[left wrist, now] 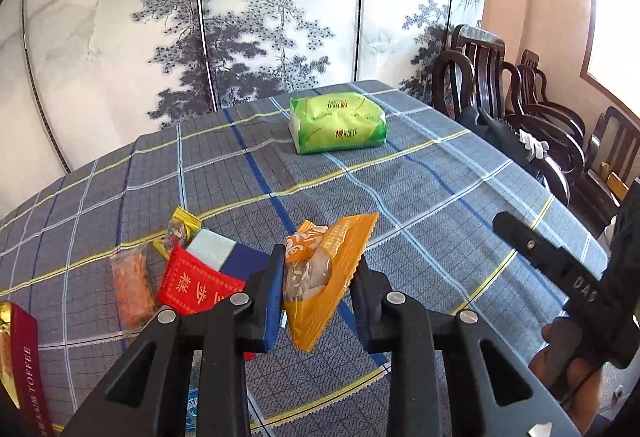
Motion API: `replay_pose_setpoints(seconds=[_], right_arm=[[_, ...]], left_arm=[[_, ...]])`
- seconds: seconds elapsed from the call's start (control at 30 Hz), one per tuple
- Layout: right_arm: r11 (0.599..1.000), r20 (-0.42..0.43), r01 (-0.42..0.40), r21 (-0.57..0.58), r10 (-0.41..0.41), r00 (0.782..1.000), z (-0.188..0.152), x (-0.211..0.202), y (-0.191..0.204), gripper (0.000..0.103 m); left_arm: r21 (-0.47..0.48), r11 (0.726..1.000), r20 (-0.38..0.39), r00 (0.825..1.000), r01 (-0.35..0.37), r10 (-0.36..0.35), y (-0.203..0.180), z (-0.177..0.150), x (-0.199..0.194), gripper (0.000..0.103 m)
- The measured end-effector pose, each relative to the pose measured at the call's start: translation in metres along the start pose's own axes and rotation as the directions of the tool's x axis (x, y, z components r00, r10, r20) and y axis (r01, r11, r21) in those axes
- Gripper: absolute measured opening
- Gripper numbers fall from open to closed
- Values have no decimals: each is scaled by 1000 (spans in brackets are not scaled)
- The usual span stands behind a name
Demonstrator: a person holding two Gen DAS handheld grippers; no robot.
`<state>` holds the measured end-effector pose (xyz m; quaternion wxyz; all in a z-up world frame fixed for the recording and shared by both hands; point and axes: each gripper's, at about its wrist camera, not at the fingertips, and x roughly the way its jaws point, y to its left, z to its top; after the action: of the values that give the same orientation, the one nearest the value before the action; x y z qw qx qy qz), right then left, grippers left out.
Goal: Organize snacks
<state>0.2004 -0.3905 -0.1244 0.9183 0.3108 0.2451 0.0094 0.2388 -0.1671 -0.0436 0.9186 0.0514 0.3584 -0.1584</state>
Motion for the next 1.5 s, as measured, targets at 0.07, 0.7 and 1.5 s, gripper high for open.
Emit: replay_pose_setpoints(seconds=[0.07,0.7,1.5], right_arm=[[1000,-7,4,0,-4,1000,0,1,0,94],[997,-50,74,6,-74,996,1,10,-1,94],[995,-76,98,3,-98,992,1,16,0,94]], left_arm=[[-8,1000,28,1000,7,-7,4,9,-13,26],[-149,984,210,970,-94,124,153,43,-134,26],[-201,937,179,929,-287,323,255,0,-188,26]])
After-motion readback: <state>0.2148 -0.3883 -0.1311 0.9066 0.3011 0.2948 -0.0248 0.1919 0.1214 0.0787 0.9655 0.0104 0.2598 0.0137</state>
